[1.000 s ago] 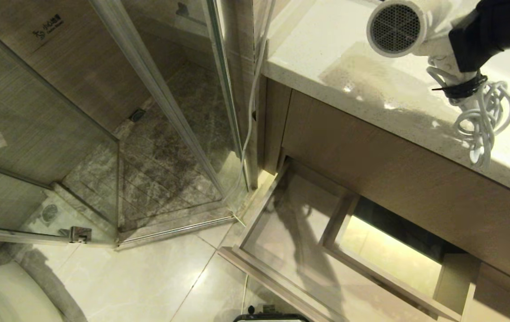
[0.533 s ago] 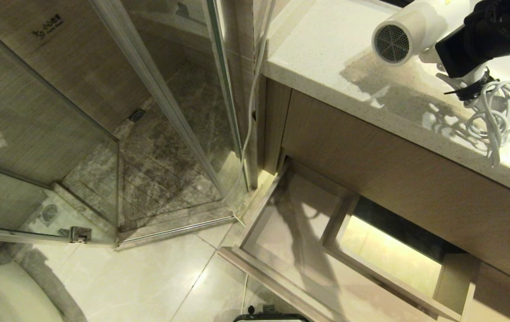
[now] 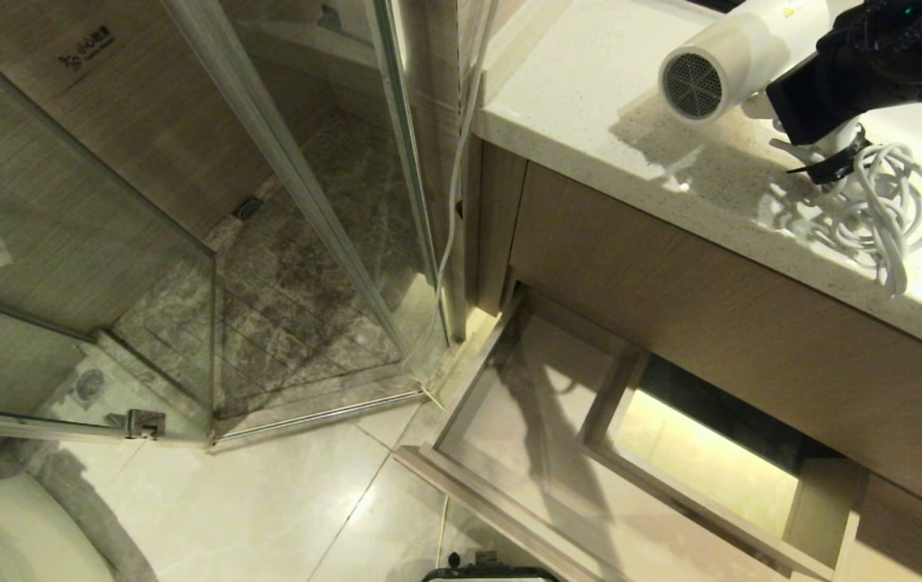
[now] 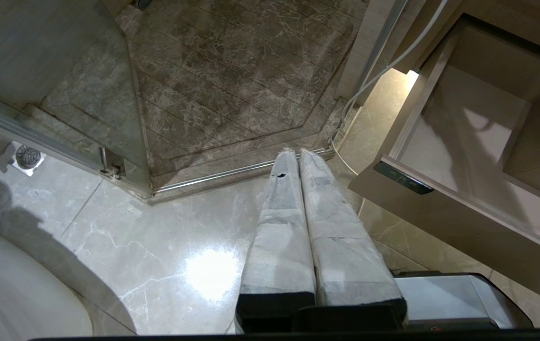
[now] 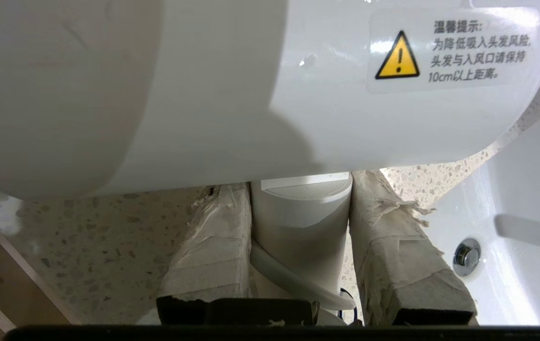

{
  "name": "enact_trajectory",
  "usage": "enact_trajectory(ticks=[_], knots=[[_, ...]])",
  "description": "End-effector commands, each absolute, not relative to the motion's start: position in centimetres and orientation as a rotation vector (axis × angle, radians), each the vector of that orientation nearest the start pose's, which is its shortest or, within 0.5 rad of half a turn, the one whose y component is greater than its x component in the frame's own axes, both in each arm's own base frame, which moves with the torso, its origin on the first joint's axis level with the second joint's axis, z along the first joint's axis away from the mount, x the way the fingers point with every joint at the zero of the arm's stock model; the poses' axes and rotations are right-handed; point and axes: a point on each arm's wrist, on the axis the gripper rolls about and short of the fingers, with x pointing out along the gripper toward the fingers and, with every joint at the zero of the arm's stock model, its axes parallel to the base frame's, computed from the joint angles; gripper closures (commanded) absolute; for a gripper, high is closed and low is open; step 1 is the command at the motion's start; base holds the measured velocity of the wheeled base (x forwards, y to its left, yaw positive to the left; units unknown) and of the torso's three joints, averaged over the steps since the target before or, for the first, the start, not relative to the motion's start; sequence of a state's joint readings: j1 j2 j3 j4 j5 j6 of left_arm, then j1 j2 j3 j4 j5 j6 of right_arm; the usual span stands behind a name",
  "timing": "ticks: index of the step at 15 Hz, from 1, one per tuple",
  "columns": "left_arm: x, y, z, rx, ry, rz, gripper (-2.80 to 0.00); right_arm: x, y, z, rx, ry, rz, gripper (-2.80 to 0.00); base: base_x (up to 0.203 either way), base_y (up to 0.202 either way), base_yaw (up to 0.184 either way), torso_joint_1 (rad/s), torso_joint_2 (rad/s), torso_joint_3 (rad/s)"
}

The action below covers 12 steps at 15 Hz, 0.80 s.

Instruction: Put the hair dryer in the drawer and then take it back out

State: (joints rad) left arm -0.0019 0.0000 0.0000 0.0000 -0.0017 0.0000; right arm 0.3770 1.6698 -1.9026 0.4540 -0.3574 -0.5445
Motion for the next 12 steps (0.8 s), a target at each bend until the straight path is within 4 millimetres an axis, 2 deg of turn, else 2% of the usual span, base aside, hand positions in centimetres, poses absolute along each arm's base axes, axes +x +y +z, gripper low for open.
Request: enact_trajectory(ticks=[1,12], knots=[[-2.27,0.0,7.51,0.0,0.002,-0.003,0.0,26.58,9.73,38.85,-0.626,0.201,0.077,0.0,0.0,0.0,0.0,0.0,0.0,0.0],[-2.27,0.0,7.51,-0.001,0.002,-0.003,0.0,26.23,9.41,39.19,-0.62,0.196,0.029,0.0,0.0,0.0,0.0,0.0,0.0,0.0]])
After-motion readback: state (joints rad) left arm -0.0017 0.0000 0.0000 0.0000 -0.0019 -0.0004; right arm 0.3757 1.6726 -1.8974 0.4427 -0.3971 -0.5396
